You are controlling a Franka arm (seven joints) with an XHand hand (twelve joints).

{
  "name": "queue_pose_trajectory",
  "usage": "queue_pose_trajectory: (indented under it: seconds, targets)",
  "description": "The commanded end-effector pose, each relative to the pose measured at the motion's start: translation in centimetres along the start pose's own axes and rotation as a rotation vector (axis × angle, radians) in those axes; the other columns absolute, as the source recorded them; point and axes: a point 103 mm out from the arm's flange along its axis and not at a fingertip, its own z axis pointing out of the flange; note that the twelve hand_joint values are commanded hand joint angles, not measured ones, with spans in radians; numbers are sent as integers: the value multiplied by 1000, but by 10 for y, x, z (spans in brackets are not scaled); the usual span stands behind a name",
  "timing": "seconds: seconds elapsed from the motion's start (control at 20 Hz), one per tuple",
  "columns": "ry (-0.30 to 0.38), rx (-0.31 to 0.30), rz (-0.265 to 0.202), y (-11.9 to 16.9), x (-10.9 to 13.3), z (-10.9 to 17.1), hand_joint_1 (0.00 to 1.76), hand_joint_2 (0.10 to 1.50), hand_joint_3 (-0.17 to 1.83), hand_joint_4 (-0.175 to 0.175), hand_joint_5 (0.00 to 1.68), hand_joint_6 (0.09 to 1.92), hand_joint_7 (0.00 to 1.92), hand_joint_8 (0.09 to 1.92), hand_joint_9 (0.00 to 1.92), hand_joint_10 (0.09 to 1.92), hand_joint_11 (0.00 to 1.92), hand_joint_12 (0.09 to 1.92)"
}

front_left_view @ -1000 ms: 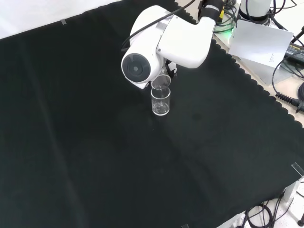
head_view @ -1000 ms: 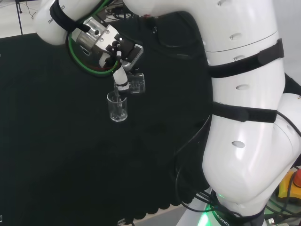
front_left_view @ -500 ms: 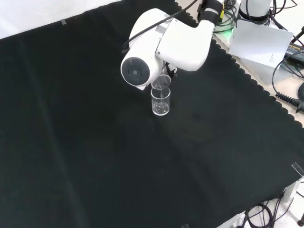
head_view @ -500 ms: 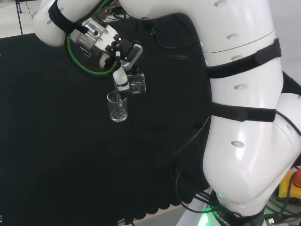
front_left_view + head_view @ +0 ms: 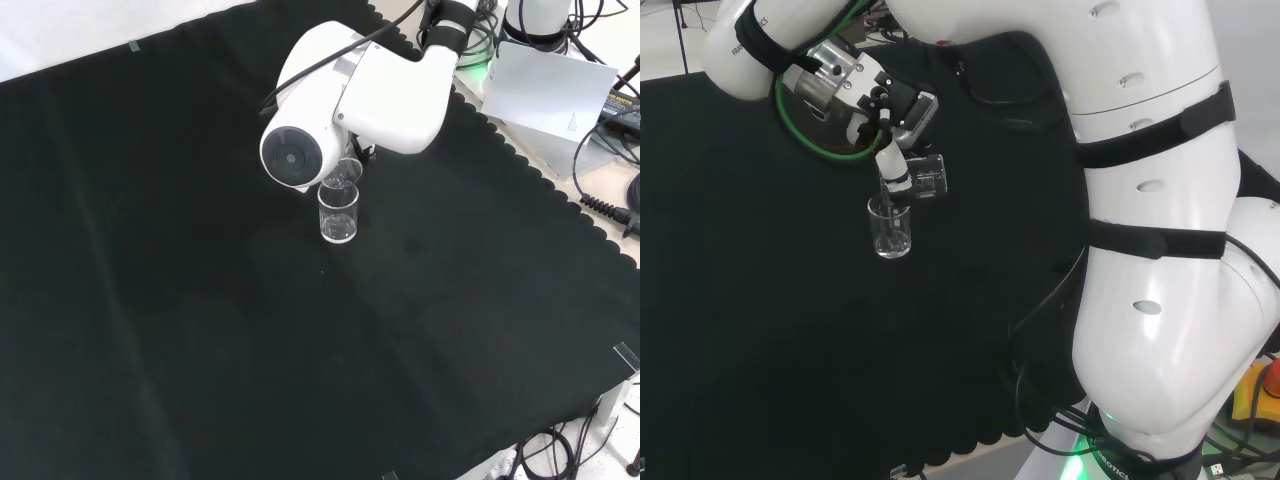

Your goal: Pour the water from the handheld beaker into the one on the table.

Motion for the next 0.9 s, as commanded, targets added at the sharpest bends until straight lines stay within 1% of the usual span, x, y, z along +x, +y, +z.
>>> queue_pose_trajectory:
  seconds: [0.05,0.45,0.9]
  targets:
    - [-8,7,2,-1,1,-3,1132,663,711,107,1203,823,1520,442,1599,87,1183,874]
    - [-10,27,4,1,1,-2,1131,663,712,108,1202,824,1521,441,1599,87,1182,875]
    - [-10,25,9,1,0,-2,1131,663,713,108,1202,826,1521,439,1599,87,1180,875]
